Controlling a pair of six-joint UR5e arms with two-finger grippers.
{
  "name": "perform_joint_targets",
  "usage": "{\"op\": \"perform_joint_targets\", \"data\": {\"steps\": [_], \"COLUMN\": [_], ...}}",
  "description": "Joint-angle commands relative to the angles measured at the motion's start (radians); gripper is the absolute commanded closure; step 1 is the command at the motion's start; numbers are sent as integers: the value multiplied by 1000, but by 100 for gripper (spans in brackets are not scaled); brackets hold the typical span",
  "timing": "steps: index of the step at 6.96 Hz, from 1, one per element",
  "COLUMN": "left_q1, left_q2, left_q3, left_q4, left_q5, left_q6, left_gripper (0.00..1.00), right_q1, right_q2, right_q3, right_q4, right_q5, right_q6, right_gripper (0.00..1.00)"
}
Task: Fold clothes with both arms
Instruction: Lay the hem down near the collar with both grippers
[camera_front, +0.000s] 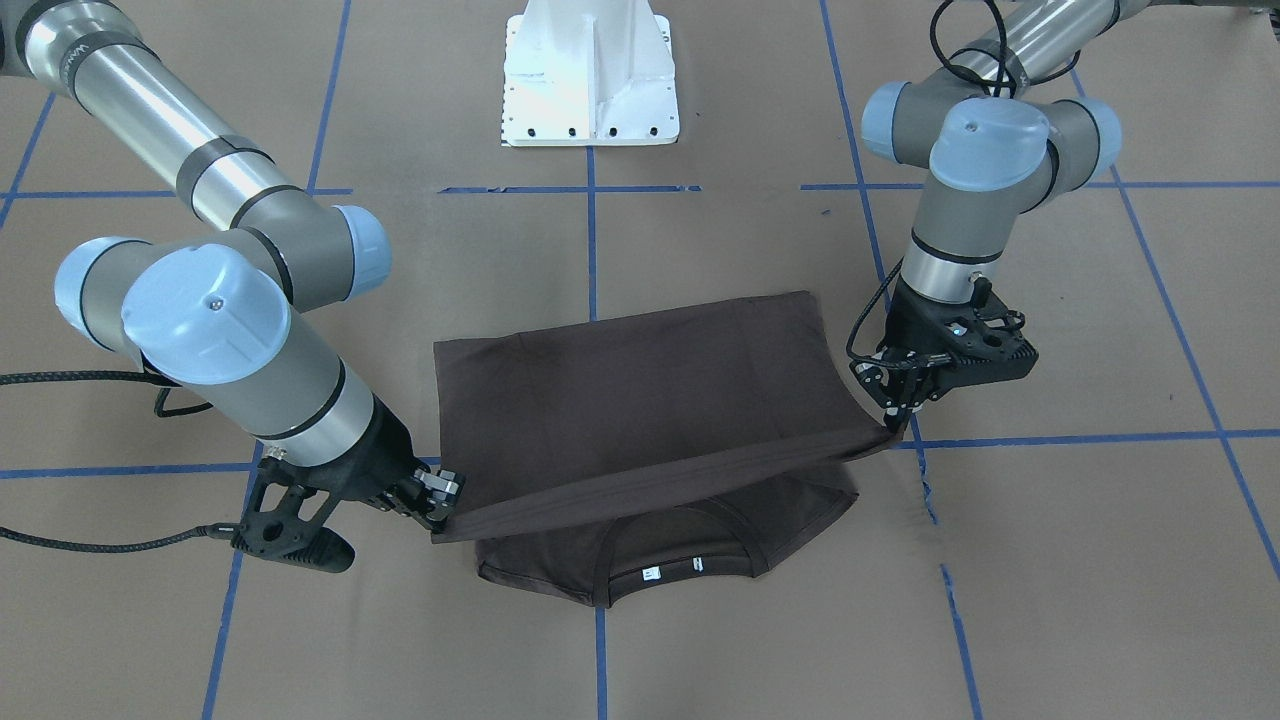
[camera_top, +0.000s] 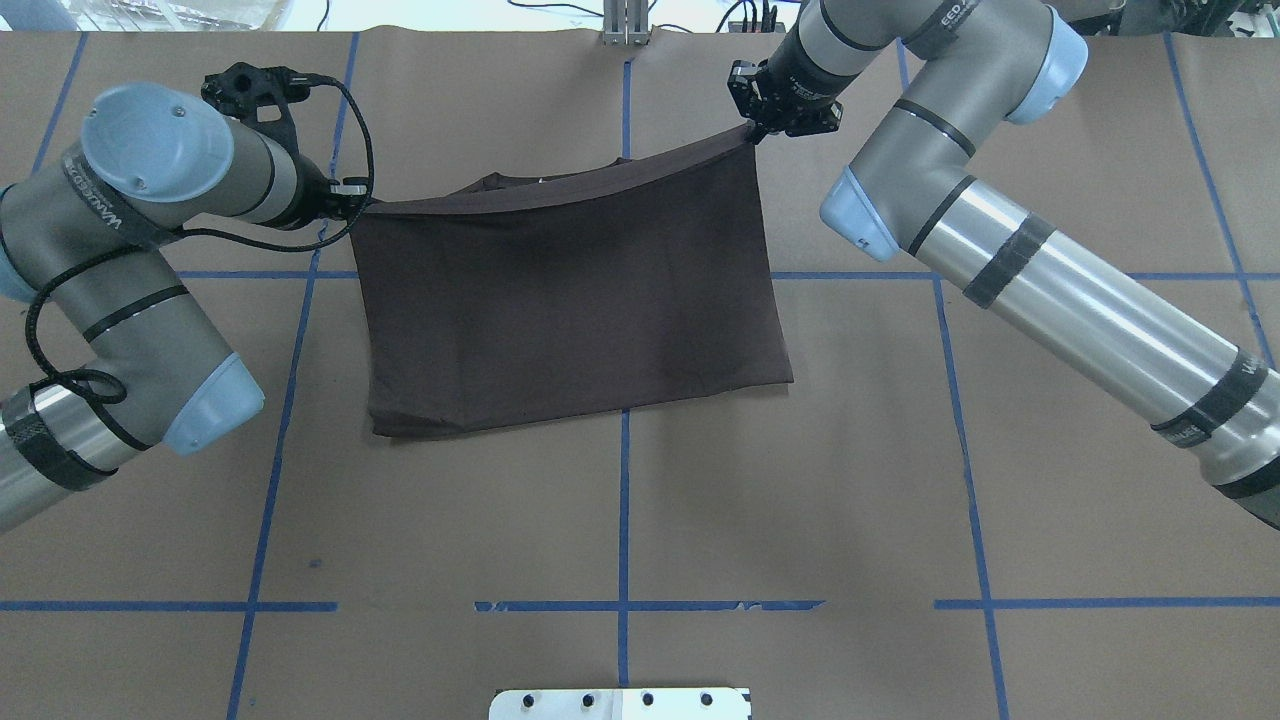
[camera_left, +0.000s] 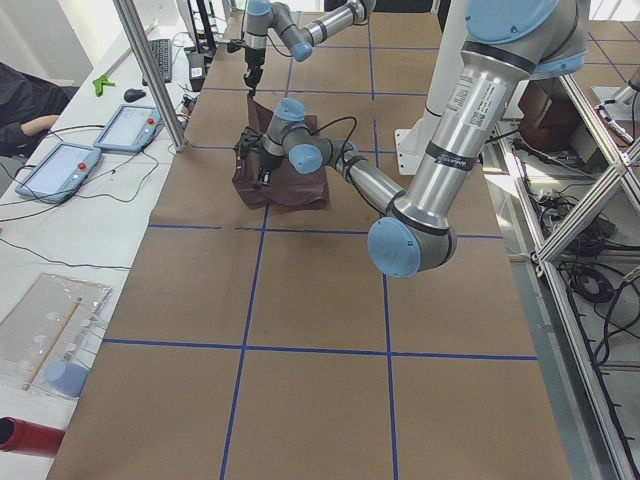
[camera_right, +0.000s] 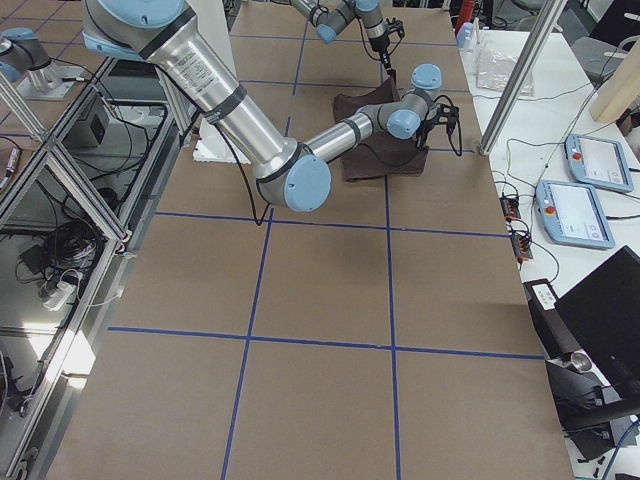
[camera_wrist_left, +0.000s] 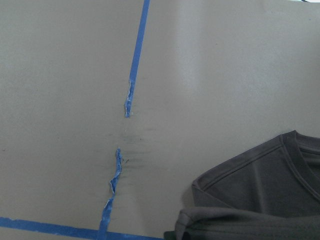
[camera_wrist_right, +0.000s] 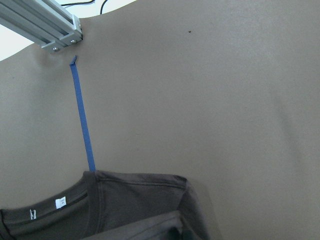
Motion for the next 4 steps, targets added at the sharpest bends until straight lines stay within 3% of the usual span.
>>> {"op": "perform_joint_targets", "data": {"steps": [1,4], "left_q1": [1,1], "left_q2": [-52,-56], "left_q3": [87,101], "left_q4": [-2,-3], "left_q5": [4,6], "left_q6": [-4,-2], "left_gripper": [100,100], "right_q1": [0,-1], "right_q2": [34,49], "right_q3": [-74,-107], "right_q4": [46,47], "right_q5": [-13,-35], "right_q6": [-2,-2], "right_gripper": [100,100]}}
